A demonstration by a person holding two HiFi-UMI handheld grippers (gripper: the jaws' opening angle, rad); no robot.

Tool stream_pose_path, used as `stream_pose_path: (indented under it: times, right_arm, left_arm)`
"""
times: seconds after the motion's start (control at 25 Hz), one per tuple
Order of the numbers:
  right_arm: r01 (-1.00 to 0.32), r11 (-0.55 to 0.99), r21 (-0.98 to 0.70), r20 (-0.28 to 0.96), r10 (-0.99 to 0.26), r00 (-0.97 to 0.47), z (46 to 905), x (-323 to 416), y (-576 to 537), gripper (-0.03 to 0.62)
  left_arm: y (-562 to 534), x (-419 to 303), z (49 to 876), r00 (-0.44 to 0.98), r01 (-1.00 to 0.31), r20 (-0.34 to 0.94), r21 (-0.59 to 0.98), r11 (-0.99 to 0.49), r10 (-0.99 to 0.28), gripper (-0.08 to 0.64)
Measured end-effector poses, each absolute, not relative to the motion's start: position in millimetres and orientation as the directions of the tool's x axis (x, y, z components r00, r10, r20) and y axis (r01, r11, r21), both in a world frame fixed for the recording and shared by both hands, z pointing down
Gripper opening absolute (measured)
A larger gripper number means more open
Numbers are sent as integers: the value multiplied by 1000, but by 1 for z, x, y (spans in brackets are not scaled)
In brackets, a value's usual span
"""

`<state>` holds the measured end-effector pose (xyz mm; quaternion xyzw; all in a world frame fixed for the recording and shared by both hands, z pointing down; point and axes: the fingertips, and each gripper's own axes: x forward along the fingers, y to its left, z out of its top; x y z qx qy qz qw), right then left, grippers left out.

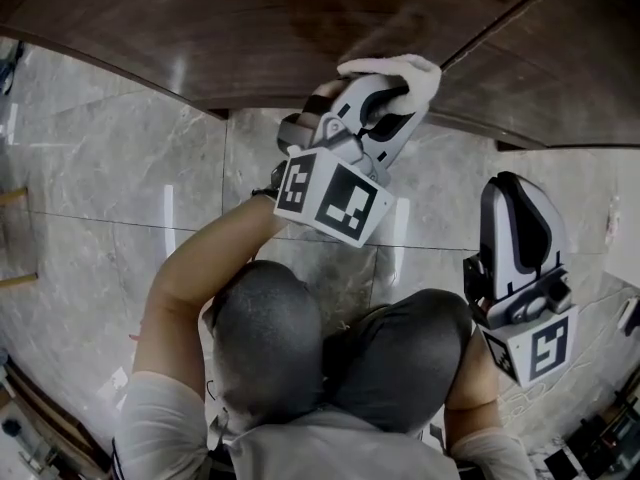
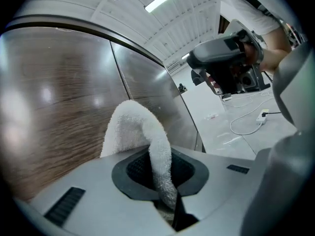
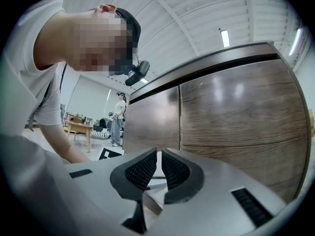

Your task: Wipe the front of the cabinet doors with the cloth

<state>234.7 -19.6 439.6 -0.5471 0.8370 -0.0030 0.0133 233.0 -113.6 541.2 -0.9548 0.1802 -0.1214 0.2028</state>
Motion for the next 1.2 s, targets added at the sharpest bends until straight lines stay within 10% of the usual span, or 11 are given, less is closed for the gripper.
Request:
stream_pose_path:
  times: [0.6,1.2]
  right_arm:
    - [-900,436,4,-35,-899,-436,426,191,-38,52]
    - [-874,466,138,91,-885,-457,370,103,-87,52]
  left_arm:
    - [-77,207,503,983,-126,89,-310,-942,-161,60]
    - [-104,50,399,927,-351,43,-247,-903,-372,58]
